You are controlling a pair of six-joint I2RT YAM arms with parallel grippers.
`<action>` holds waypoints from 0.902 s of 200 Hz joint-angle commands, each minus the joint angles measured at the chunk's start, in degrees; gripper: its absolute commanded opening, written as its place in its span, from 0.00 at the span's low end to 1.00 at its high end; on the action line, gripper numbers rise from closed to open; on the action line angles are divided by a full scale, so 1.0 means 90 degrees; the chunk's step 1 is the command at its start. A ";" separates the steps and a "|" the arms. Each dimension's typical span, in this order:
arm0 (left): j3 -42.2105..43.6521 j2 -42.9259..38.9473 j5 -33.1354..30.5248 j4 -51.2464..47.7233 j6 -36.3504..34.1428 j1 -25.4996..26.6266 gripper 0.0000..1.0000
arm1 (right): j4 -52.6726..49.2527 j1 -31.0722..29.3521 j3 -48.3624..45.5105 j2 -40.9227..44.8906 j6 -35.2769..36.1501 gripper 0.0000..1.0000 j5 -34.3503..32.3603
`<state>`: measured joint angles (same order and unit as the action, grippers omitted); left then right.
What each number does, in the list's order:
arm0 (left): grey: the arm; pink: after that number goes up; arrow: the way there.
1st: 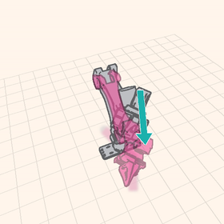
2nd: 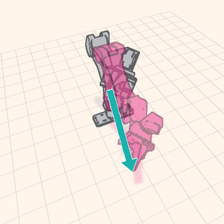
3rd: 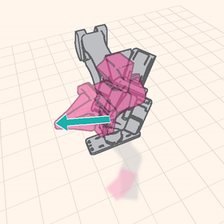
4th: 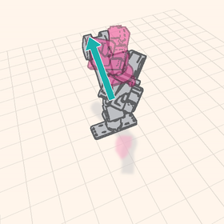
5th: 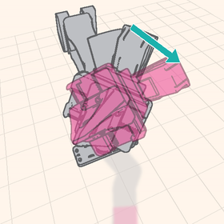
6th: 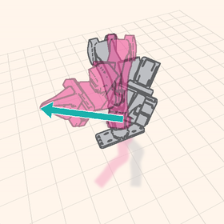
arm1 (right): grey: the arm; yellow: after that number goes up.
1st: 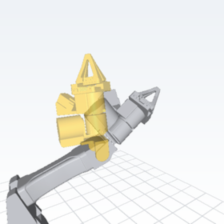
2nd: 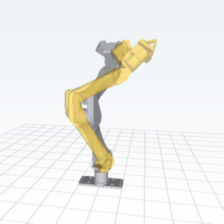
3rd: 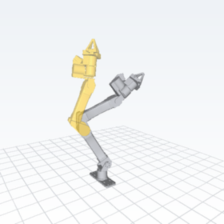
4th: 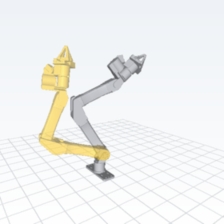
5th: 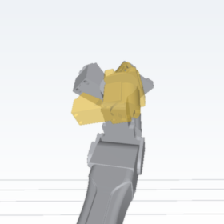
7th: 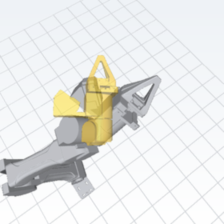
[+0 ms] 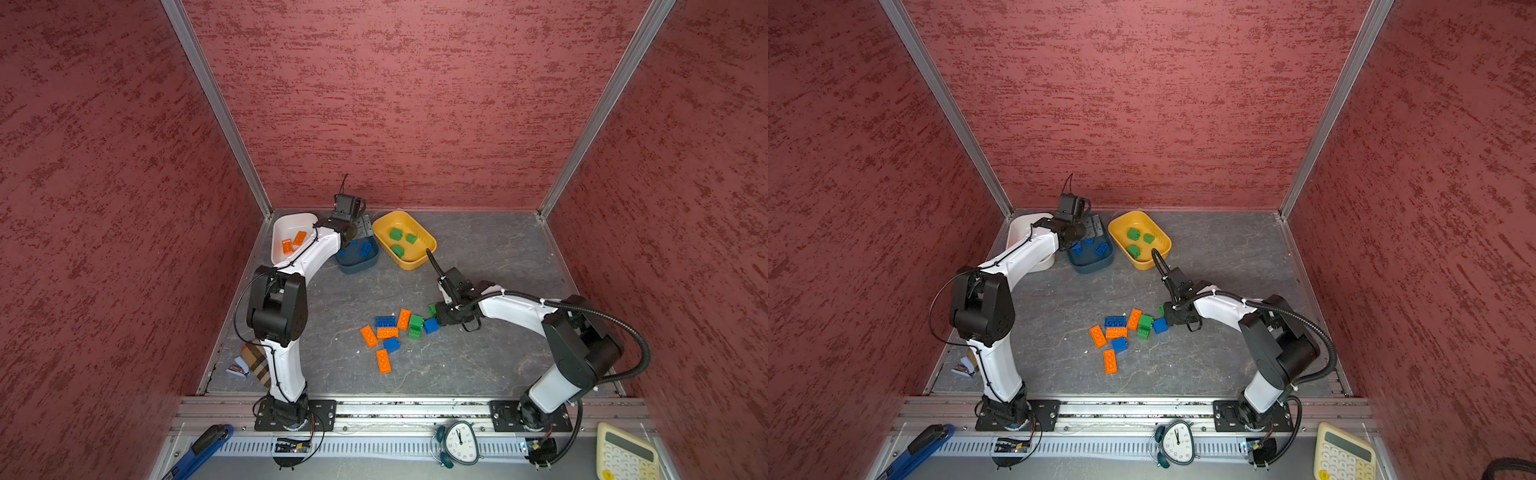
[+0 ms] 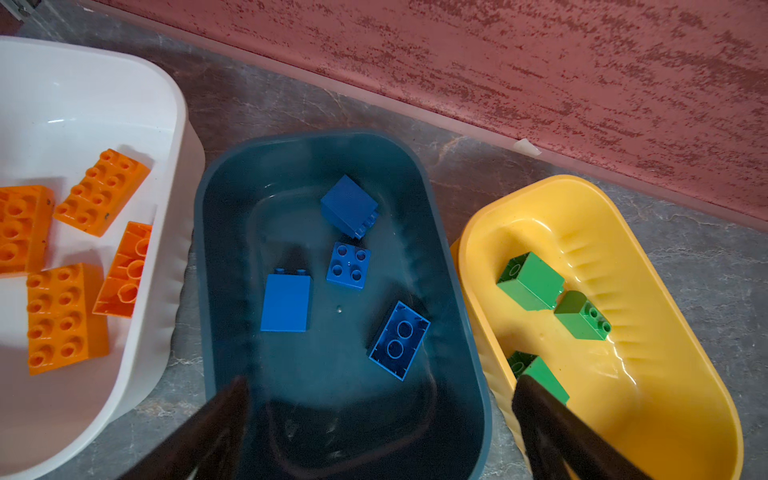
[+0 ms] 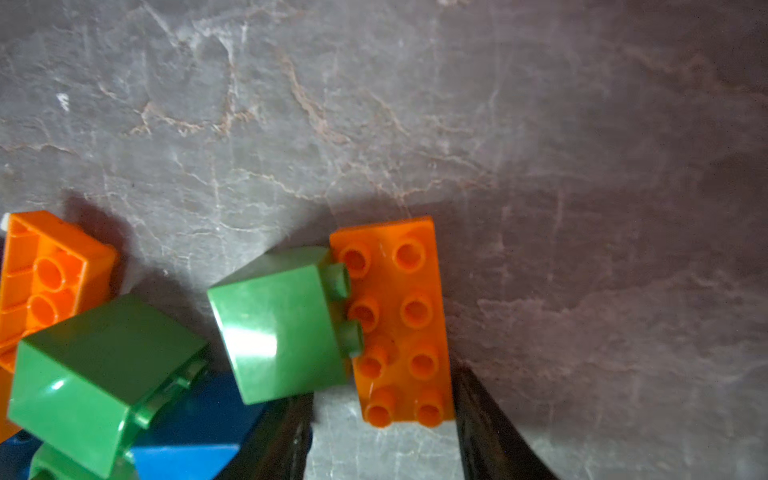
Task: Sort the legos into containers by color
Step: 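Grasp an orange brick at pile edge with right gripper, then lift orange brick toward left gripper while left gripper moves to meet it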
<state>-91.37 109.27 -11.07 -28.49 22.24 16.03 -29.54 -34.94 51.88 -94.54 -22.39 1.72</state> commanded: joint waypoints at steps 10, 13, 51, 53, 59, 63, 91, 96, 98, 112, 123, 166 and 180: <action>0.0076 -0.0285 0.0304 0.0075 -0.0064 0.0048 0.99 | -0.0217 -0.0058 -0.0028 -0.0161 -0.0178 0.48 -0.0597; 0.0079 -0.0295 0.0332 0.0061 -0.0073 0.0054 0.99 | -0.0204 -0.0061 -0.0037 -0.0152 -0.0191 0.47 -0.0625; 0.0279 -0.0548 0.0746 0.0072 -0.0202 0.0240 0.99 | -0.0034 -0.0054 -0.0162 0.0038 -0.0116 0.35 -0.1015; 0.0292 -0.0561 0.0750 0.0065 -0.0212 0.0252 0.99 | -0.0035 -0.0054 -0.0159 0.0046 -0.0106 0.34 -0.1019; 0.0313 -0.0589 0.0756 0.0055 -0.0249 0.0298 0.99 | -0.0032 -0.0054 -0.0157 0.0070 -0.0088 0.33 -0.1060; 0.0323 -0.0608 0.0746 0.0045 -0.0276 0.0324 0.99 | -0.0034 -0.0054 -0.0159 0.0089 -0.0090 0.33 -0.1089; 0.0386 -0.0662 0.0803 -0.0038 -0.0342 0.0483 0.99 | 0.0098 -0.0044 -0.0199 0.0307 -0.0054 0.29 -0.1246; 0.0396 -0.0670 0.0879 -0.0041 -0.0342 0.0516 0.99 | 0.0147 -0.0044 -0.0229 0.0364 -0.0051 0.28 -0.1247; 0.0399 -0.0673 0.0903 -0.0043 -0.0342 0.0522 0.99 | 0.0174 -0.0044 -0.0235 0.0387 -0.0051 0.28 -0.1253; 0.0467 -0.0710 0.1100 -0.0002 -0.0347 0.0605 0.99 | 0.0420 -0.0044 -0.0308 0.0589 -0.0024 0.27 -0.1240; 0.0517 -0.0763 0.1219 0.0013 -0.0387 0.0673 0.99 | 0.0653 -0.0046 -0.0395 0.0791 -0.0016 0.27 -0.1285; 0.0839 -0.1165 0.1607 -0.0002 -0.0832 0.0885 0.99 | 0.1930 -0.0046 -0.0549 0.1391 0.0220 0.26 -0.1087; 0.0954 -0.1288 0.2073 -0.0054 -0.0905 0.0892 0.99 | 0.2465 -0.0048 -0.0586 0.1459 0.0383 0.26 -0.0819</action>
<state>-83.85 101.32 1.21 -28.75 17.04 23.66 -18.57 -35.31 47.31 -83.72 -21.52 -7.99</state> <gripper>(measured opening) 0.994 0.338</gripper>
